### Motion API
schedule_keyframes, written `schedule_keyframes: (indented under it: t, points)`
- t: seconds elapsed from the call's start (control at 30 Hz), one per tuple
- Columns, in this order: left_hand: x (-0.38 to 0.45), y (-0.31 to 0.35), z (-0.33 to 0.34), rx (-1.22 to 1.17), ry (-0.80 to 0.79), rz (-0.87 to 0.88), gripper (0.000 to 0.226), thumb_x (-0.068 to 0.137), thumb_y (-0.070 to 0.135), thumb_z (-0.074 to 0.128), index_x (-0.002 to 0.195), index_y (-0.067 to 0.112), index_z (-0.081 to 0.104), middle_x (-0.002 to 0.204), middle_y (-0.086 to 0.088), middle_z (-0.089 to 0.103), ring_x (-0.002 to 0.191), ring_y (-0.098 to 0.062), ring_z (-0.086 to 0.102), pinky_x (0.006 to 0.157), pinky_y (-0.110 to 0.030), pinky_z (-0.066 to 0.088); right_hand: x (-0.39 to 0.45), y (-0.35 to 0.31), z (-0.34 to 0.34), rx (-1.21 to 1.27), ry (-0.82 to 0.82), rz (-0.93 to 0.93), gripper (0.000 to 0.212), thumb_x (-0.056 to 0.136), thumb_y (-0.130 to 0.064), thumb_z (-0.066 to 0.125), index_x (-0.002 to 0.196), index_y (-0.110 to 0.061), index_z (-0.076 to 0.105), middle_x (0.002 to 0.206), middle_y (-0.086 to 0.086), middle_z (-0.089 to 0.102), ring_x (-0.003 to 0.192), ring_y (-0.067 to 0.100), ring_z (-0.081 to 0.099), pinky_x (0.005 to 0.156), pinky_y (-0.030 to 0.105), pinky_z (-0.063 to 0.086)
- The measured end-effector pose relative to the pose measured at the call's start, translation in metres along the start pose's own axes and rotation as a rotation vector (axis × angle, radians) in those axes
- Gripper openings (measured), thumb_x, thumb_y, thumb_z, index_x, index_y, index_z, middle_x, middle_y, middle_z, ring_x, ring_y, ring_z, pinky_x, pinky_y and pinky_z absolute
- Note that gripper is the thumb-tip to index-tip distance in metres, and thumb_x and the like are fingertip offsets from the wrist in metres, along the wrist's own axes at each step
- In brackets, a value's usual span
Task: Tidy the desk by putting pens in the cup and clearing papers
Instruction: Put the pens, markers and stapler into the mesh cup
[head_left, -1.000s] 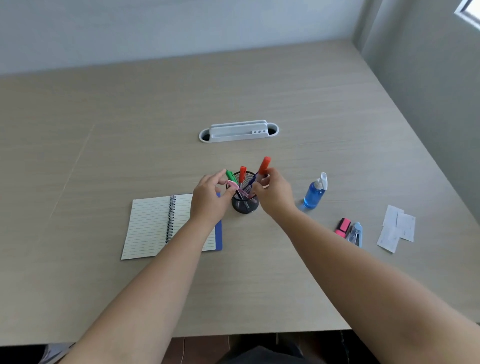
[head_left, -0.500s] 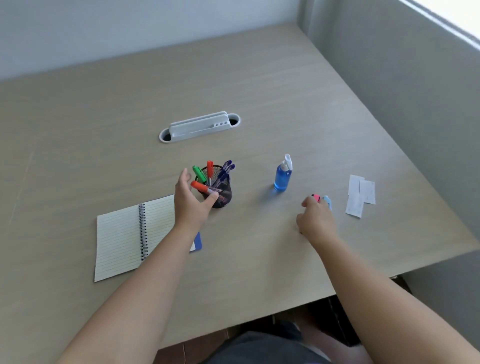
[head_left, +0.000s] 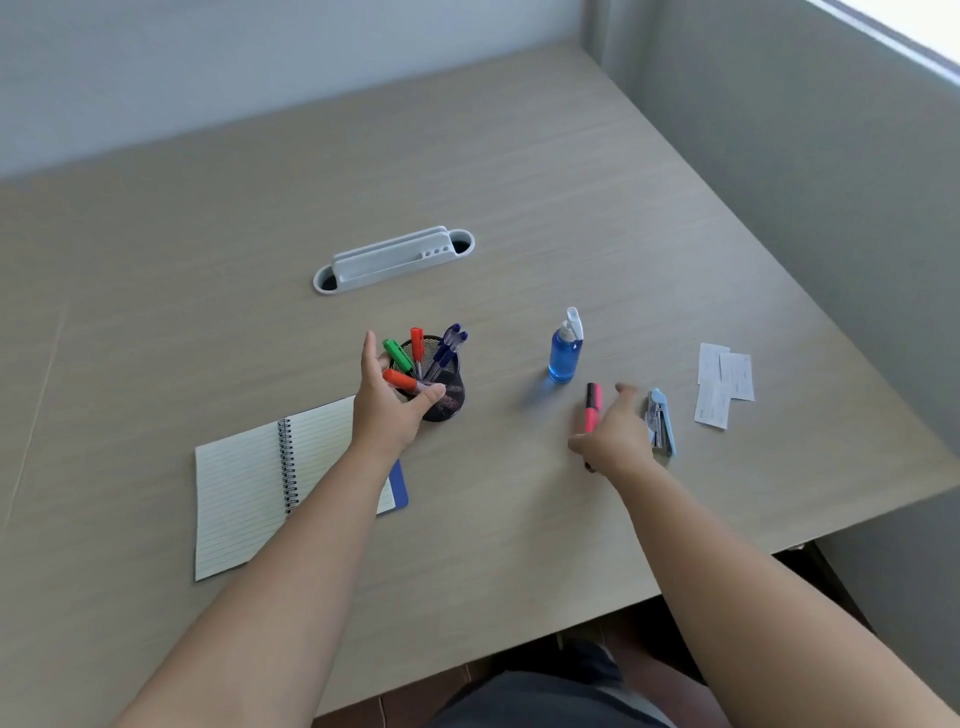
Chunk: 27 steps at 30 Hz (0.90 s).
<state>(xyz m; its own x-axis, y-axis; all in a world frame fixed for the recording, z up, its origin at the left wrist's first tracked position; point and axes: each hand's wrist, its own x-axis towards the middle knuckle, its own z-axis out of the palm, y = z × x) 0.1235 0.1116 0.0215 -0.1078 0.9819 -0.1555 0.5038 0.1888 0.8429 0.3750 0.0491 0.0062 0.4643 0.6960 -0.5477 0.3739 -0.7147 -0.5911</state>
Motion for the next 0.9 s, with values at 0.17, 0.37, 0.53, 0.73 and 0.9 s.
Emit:
schedule_keyframes:
  t: [0.17,0.37,0.53,0.73,0.9]
  points:
    - [0.0,-0.002,-0.004,-0.01,-0.022,-0.002,0.115,0.075,0.032,0.084,0.156,0.025,0.003,0.15,-0.008,0.044,0.139,-0.021,0.04,0.104,-0.025,0.027,-0.028,-0.031,0.015,0.316,-0.397,-0.026,0.071,0.076,0.006,0.068,0.138,-0.012,0.038,0.106,0.019,0.062,0.092,0.033,0.067,0.079,0.041,0.058]
    - [-0.001,0.002,-0.01,-0.018,-0.077,0.01,0.112,0.076,0.028,0.084,0.156,0.026,0.006,0.155,-0.004,0.039,0.132,-0.006,0.039,0.107,-0.025,0.026,-0.037,-0.101,0.026,0.44,-0.248,-0.348,0.027,0.08,-0.007,0.066,0.101,-0.022,0.059,0.095,0.003,0.068,0.085,0.018,0.064,0.078,0.036,0.054]
    - [-0.003,0.006,-0.012,-0.022,-0.1,0.008,0.109,0.078,0.027,0.082,0.157,0.024,0.007,0.157,0.0,0.035,0.12,0.003,0.037,0.103,-0.022,0.026,-0.035,-0.132,0.04,0.289,-0.117,-0.489,0.019,0.086,-0.017,0.065,0.105,-0.019,0.062,0.087,-0.01,0.059,0.087,0.014,0.06,0.066,0.025,0.045]
    - [0.0,0.003,-0.012,-0.01,-0.1,0.006,0.11,0.075,0.029,0.084,0.156,0.025,0.009,0.157,-0.002,0.035,0.142,-0.018,0.037,0.109,-0.028,0.028,-0.029,-0.121,0.057,0.103,-0.073,-0.566,0.029,0.082,-0.021,0.069,0.11,-0.019,0.062,0.101,0.001,0.066,0.088,0.017,0.062,0.074,0.032,0.052]
    - [-0.002,0.003,-0.01,0.04,-0.072,0.044,0.11,0.075,0.03,0.084,0.156,0.024,0.01,0.157,-0.002,0.035,0.143,-0.018,0.035,0.105,-0.024,0.026,-0.029,-0.105,0.047,0.13,-0.088,-0.586,0.051,0.084,-0.018,0.069,0.13,-0.026,0.05,0.108,-0.004,0.056,0.076,0.009,0.058,0.065,0.021,0.049]
